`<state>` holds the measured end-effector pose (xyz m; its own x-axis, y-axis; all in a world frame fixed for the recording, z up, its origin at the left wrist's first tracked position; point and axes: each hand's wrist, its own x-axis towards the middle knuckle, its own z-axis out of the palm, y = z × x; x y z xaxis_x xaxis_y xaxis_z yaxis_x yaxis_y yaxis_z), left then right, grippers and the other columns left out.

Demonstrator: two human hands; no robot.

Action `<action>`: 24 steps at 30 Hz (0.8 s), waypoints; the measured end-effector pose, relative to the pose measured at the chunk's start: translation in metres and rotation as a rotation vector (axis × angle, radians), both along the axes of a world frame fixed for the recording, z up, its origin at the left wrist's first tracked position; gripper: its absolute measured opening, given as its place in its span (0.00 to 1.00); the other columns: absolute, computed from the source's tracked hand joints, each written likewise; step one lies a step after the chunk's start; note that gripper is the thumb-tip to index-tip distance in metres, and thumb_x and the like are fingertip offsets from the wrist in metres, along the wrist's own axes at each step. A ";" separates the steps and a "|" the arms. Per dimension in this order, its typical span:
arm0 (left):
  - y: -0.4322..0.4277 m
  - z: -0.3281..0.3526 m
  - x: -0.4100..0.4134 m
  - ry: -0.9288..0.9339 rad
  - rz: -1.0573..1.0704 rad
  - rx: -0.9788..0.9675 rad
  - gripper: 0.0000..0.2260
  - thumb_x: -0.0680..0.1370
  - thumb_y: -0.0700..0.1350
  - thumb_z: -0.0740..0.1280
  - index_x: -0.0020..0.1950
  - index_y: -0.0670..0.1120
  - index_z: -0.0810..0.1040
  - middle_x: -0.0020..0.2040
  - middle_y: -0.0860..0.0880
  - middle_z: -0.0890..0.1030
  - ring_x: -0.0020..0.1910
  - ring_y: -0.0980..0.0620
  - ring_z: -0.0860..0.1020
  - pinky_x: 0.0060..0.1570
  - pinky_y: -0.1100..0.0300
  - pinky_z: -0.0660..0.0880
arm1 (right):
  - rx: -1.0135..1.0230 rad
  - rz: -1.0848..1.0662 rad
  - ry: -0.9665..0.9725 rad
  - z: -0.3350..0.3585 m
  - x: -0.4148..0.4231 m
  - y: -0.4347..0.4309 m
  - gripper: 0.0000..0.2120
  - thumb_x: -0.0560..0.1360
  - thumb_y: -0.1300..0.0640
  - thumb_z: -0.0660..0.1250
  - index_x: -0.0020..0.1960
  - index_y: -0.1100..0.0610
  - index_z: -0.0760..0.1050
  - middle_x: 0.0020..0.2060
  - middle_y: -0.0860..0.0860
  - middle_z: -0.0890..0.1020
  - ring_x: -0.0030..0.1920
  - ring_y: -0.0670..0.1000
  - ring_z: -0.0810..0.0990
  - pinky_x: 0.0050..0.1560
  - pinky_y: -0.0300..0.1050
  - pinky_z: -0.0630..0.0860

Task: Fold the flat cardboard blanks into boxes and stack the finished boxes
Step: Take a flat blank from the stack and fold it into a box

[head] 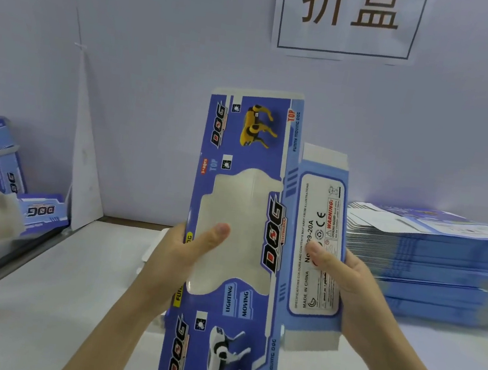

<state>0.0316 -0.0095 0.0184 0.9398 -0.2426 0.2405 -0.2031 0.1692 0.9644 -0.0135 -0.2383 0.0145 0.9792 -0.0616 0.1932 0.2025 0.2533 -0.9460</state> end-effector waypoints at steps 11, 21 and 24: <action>-0.004 -0.003 0.001 0.063 0.017 -0.014 0.22 0.68 0.54 0.69 0.59 0.45 0.75 0.49 0.44 0.85 0.45 0.40 0.84 0.42 0.48 0.82 | 0.000 -0.033 0.005 0.000 0.001 -0.003 0.21 0.60 0.51 0.75 0.52 0.53 0.82 0.47 0.58 0.86 0.44 0.59 0.86 0.36 0.52 0.84; -0.001 -0.002 0.000 0.049 0.024 -0.026 0.22 0.67 0.54 0.69 0.57 0.47 0.76 0.48 0.45 0.85 0.44 0.41 0.84 0.42 0.51 0.83 | -0.002 -0.023 0.000 0.001 -0.001 0.001 0.11 0.63 0.52 0.74 0.45 0.50 0.85 0.46 0.58 0.86 0.43 0.58 0.87 0.34 0.48 0.82; -0.004 -0.003 0.000 0.053 0.024 -0.014 0.24 0.66 0.55 0.69 0.59 0.46 0.75 0.49 0.44 0.85 0.45 0.41 0.84 0.45 0.47 0.82 | -0.018 -0.018 -0.001 0.004 -0.002 -0.005 0.09 0.63 0.52 0.74 0.43 0.48 0.85 0.46 0.57 0.87 0.43 0.58 0.87 0.34 0.47 0.82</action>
